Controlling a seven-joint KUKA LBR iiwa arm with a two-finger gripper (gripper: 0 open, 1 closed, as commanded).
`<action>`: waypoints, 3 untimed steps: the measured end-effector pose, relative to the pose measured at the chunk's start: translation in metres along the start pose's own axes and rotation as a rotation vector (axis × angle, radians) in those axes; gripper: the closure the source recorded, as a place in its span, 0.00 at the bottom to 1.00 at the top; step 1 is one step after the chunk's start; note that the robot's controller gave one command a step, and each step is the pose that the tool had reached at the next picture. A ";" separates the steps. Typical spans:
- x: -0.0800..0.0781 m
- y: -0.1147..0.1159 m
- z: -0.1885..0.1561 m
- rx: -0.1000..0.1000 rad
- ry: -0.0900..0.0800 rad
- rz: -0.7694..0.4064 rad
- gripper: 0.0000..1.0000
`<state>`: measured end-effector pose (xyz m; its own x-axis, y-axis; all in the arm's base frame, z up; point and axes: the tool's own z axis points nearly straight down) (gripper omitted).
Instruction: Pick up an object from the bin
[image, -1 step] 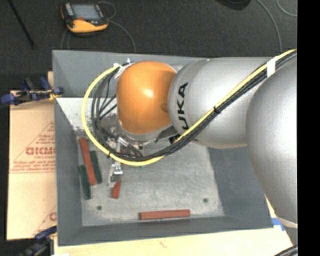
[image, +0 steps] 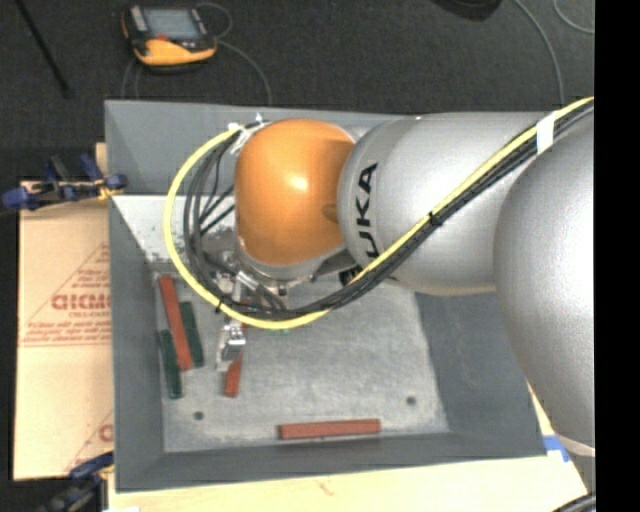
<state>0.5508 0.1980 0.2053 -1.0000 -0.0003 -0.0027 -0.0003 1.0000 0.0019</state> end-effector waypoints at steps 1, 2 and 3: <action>-0.005 -0.004 0.043 -0.001 -0.009 -0.045 0.00; -0.001 -0.013 0.097 0.000 -0.002 0.018 0.00; -0.009 -0.014 0.124 0.003 0.005 -0.005 0.00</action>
Offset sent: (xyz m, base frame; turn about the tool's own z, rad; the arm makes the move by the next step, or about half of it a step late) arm -0.0019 -0.0171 -0.1201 0.0574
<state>0.5604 0.1846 0.0818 -1.0000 -0.0051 0.0019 -0.0051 1.0000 -0.0013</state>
